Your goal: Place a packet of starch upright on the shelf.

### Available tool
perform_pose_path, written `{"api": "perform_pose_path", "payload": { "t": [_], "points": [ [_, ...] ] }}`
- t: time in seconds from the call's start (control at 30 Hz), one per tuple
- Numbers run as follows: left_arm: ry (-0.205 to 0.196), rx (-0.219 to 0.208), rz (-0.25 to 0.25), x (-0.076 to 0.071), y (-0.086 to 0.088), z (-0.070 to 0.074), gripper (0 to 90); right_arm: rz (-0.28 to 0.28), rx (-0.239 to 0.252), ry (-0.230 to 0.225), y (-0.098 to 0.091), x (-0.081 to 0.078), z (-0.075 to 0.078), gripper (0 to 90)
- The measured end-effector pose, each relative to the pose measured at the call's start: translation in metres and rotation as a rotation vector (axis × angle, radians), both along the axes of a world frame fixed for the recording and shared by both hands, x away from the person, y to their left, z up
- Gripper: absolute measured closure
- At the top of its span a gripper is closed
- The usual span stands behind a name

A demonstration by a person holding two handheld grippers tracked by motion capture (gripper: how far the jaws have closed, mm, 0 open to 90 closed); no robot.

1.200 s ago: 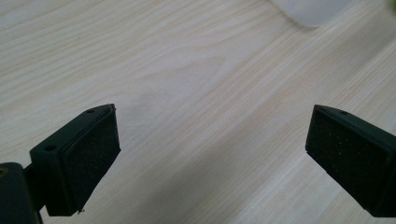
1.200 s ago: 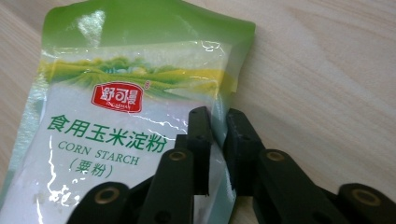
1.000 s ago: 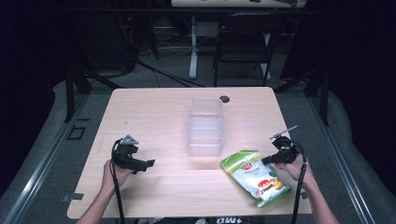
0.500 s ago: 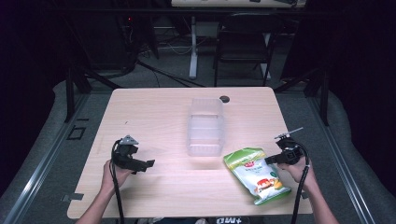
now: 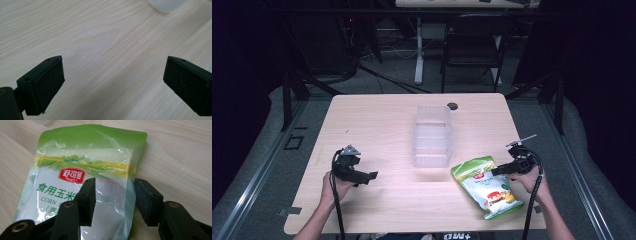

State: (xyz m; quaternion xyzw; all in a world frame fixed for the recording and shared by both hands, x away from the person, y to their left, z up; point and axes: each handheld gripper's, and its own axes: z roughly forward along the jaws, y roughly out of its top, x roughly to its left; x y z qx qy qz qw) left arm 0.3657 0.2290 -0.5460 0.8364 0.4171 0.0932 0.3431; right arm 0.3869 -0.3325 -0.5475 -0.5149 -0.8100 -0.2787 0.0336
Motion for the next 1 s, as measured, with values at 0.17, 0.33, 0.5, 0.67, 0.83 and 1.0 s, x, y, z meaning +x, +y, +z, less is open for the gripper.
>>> {"api": "perform_pose_path", "payload": {
  "t": [0.17,0.33,0.5,0.67,0.83,1.0],
  "points": [
    [0.002,0.002,-0.003,0.0002,0.0005,0.0005,3.3,0.009,-0.021,0.013,-0.0001,0.0005,-0.0017,58.5],
    [-0.002,-0.001,0.0,0.0003,0.0018,0.0008,3.4,-0.017,-0.026,0.014,0.0012,-0.0006,-0.0054,63.9],
    [-0.008,-0.001,0.007,0.0001,0.0022,0.0015,4.1,-0.012,-0.013,-0.002,0.0001,-0.0029,-0.0034,83.5],
    [-0.01,-0.008,0.017,-0.0001,0.0032,0.0015,4.4,0.017,-0.019,0.012,-0.0013,-0.0028,-0.0023,88.1],
    [-0.006,-0.009,0.012,0.0002,0.0026,0.001,4.4,0.01,-0.042,-0.002,0.0005,-0.0043,-0.0006,89.6],
    [-0.004,-0.006,0.005,0.0001,0.0025,0.0011,4.7,0.008,-0.046,-0.013,0.0001,-0.0075,0.0035,89.9]
  ]
}}
